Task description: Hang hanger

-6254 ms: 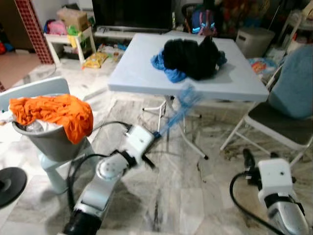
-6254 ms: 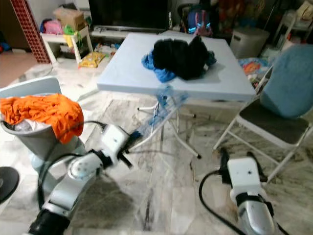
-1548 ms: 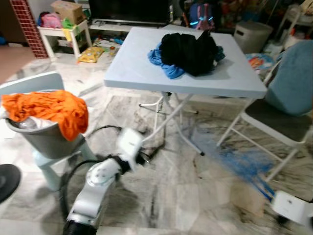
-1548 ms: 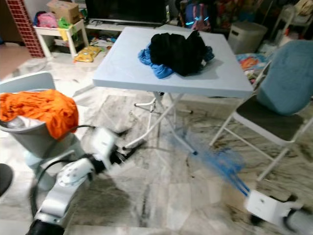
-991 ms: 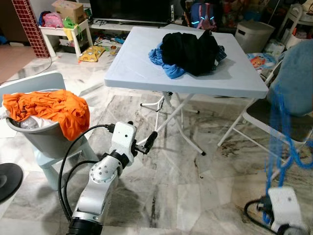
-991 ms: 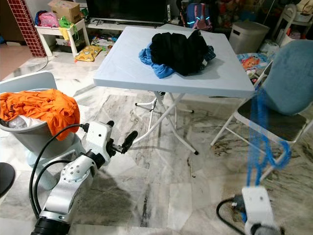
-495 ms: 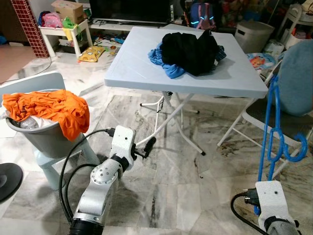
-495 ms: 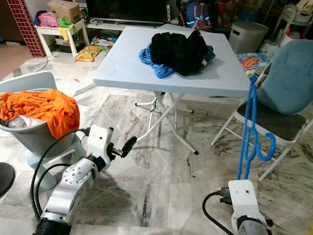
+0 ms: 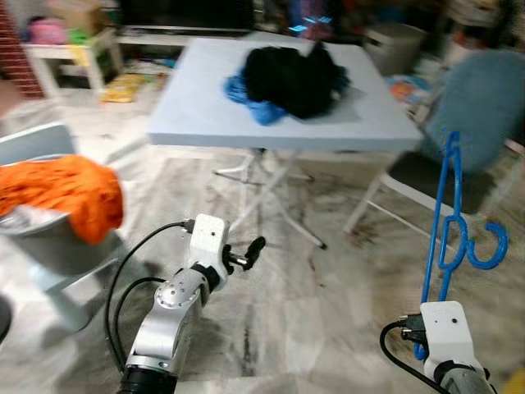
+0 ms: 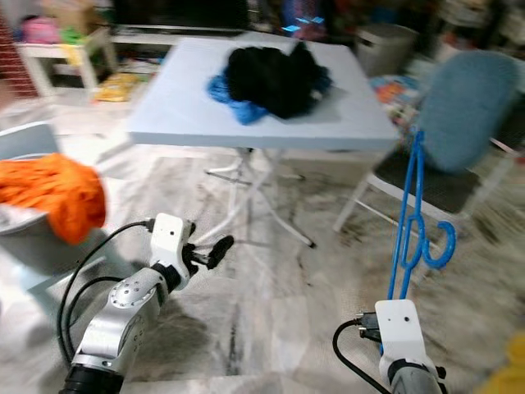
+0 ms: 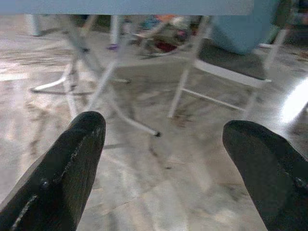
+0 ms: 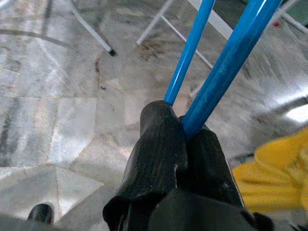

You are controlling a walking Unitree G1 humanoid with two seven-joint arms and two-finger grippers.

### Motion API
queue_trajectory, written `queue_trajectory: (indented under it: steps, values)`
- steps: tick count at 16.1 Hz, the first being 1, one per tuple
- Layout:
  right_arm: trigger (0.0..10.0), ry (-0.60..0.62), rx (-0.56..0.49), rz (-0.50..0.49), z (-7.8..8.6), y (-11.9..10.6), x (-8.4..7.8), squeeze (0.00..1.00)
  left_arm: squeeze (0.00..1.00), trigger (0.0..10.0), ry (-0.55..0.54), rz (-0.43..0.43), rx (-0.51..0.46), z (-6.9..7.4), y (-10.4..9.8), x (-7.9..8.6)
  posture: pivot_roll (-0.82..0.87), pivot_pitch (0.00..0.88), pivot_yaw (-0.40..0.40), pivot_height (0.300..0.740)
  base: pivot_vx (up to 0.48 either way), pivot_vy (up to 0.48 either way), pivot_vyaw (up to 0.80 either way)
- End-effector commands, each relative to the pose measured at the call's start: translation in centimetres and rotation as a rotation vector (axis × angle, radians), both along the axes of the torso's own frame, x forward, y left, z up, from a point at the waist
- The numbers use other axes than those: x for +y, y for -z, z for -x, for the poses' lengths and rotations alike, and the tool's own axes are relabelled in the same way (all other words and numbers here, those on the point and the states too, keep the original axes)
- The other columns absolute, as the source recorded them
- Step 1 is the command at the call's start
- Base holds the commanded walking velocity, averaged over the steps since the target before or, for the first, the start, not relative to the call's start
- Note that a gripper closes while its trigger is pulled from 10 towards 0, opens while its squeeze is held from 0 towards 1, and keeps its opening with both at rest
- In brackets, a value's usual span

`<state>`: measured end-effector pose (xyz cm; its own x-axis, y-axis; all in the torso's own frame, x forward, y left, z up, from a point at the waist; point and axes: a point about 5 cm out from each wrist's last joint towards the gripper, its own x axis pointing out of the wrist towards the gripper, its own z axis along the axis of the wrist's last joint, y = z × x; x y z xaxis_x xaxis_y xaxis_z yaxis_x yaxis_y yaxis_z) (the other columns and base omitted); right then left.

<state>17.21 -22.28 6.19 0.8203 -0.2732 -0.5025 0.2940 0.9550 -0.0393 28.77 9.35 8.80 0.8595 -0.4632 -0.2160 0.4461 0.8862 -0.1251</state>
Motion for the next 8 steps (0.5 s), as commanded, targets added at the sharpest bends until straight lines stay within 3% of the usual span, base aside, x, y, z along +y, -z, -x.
queue_trajectory:
  steps: [1, 8]
  values:
    - [10.0, 0.0, -0.019, 0.001, -0.19, -0.41, 0.0, 0.0, 0.0, 10.0, 0.022, 0.001, -0.002, -0.13, -0.26, -0.26, 0.0, 0.0, -0.067, 0.74, 0.0, 0.352, -0.8]
    - [10.0, 0.012, -0.018, -0.028, -0.48, -0.14, 0.16, 0.0, 0.0, 10.0, 0.029, -0.016, -0.007, -0.21, -0.45, -0.31, 0.01, 0.0, -0.07, 0.74, 0.0, 0.395, -0.8]
